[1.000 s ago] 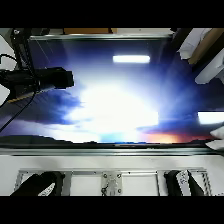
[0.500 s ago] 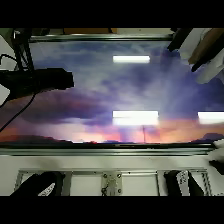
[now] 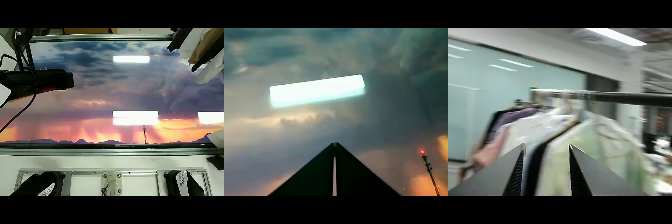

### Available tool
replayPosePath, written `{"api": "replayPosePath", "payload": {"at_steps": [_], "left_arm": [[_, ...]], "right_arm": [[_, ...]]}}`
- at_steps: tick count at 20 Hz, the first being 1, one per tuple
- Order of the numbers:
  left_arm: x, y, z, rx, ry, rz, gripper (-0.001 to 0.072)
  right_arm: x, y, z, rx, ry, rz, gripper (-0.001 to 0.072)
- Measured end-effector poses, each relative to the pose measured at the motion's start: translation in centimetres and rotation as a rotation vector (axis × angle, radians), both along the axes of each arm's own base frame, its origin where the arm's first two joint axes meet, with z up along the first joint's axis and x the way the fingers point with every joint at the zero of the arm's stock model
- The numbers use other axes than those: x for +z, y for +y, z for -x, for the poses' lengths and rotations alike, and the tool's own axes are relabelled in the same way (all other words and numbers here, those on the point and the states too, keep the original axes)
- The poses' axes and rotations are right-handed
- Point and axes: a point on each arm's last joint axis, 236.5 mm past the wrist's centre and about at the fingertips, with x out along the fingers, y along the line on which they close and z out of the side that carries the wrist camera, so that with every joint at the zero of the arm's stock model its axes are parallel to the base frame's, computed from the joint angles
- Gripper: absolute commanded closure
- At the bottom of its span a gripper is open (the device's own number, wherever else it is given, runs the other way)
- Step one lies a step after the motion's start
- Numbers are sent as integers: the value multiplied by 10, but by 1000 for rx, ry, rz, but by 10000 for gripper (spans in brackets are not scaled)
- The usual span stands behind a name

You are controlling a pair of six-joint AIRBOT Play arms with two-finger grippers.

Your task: Fold the clothes and pants, and hang the long-sleeved shirts on hangers.

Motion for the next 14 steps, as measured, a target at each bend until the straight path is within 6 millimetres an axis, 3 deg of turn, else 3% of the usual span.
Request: {"api": "replayPosePath", "payload": {"at_steps": [3,7,11,14], "left_arm": [[-11,-2,-6,0,25,-10,693],[-30,-22,-16,-38,73,13,693],[-46,-45,-19,-90,104,20,693],[-53,-59,-17,-124,117,19,693]], "right_arm": [[-42,89,-55,313,170,48,403],[-143,223,-103,707,516,93,404],[-241,342,-93,1062,840,120,406],[-292,399,-70,1243,1030,124,410]]}}
